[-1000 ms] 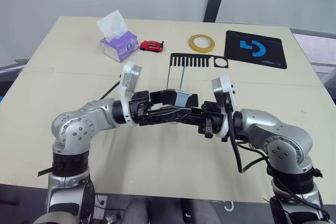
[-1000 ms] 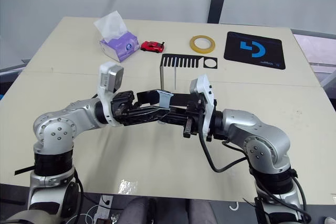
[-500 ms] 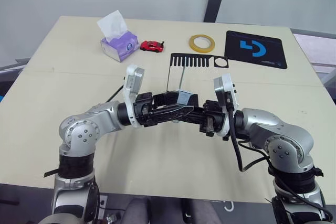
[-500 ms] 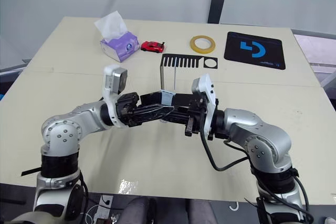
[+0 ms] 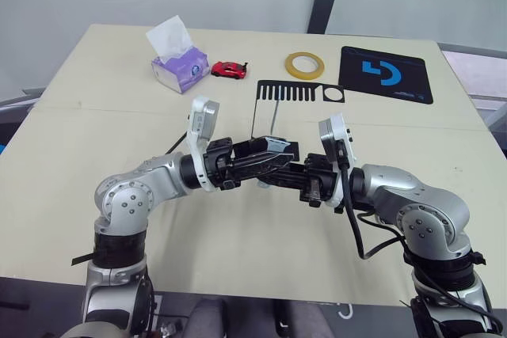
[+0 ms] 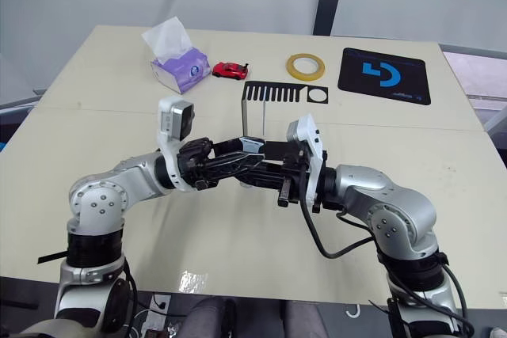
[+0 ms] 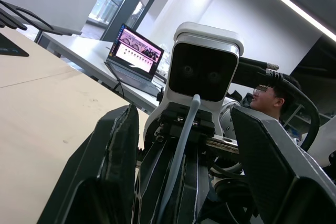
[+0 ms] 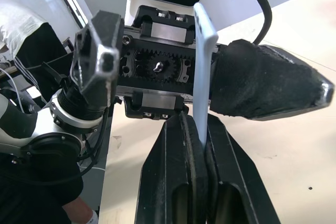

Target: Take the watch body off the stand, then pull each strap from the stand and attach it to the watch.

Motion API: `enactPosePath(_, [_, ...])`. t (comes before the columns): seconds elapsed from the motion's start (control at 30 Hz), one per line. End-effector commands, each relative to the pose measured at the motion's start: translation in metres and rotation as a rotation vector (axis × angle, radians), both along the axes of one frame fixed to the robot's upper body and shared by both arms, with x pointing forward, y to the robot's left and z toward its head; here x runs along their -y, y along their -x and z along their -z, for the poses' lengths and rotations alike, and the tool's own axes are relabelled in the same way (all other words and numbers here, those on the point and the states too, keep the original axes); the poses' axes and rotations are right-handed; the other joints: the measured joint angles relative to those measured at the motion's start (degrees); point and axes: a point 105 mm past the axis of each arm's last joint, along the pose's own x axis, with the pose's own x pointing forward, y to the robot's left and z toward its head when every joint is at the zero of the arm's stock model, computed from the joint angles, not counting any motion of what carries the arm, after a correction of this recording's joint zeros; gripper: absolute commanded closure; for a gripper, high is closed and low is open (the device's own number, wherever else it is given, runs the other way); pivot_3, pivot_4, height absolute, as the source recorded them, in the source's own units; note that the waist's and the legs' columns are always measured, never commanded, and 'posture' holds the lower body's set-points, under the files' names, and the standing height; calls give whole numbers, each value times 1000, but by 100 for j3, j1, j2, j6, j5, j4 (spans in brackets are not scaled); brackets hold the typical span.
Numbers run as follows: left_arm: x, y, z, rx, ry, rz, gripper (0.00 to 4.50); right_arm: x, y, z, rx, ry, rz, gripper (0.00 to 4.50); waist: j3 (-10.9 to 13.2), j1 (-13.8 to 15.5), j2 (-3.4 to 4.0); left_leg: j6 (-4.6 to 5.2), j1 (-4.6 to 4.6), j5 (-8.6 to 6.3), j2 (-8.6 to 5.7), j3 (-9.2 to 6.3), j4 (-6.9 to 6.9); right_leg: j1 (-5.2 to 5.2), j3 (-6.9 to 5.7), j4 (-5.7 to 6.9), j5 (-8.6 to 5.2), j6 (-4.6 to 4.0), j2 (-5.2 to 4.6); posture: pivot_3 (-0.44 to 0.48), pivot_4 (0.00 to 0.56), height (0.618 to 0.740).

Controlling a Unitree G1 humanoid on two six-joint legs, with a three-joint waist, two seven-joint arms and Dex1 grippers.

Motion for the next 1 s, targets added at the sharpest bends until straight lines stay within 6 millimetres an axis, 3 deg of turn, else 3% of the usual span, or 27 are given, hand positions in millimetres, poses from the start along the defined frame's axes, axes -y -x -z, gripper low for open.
enactPosePath(0.03, [1, 3, -8, 35, 33, 7, 1520, -1, 5, -10, 41, -25, -20, 4500, 0, 1, 0, 0, 0, 0, 0, 0, 0, 0, 0, 0, 0, 0, 0, 0, 150, 738])
enactPosePath(0.4, [-1, 4, -1, 31, 1, 2, 1520, 1, 3, -11, 39, -31, -12, 4500, 0, 0, 0, -1, 0, 1, 0, 0, 0, 0, 0, 0, 0, 0, 0, 0, 150, 738])
enactPosePath(0.9, [-2, 3, -5, 33, 26, -8, 1520, 0, 4, -12, 41, -28, -16, 4500, 0, 1, 0, -1, 0, 1, 0, 0, 0, 0, 0, 0, 0, 0, 0, 0, 150, 738])
enactPosePath(0.97, [-1, 4, -6, 31, 29, -4, 2043, 0, 4, -12, 41, -28, -17, 4500, 0, 1, 0, -1, 0, 1, 0, 0, 0, 0, 0, 0, 0, 0, 0, 0, 150, 738])
enactPosePath(1.0, [-1, 4, -6, 30, 30, -2, 2043, 0, 4, -12, 41, -29, -17, 4500, 0, 1, 0, -2, 0, 1, 0, 0, 0, 0, 0, 0, 0, 0, 0, 0, 150, 738])
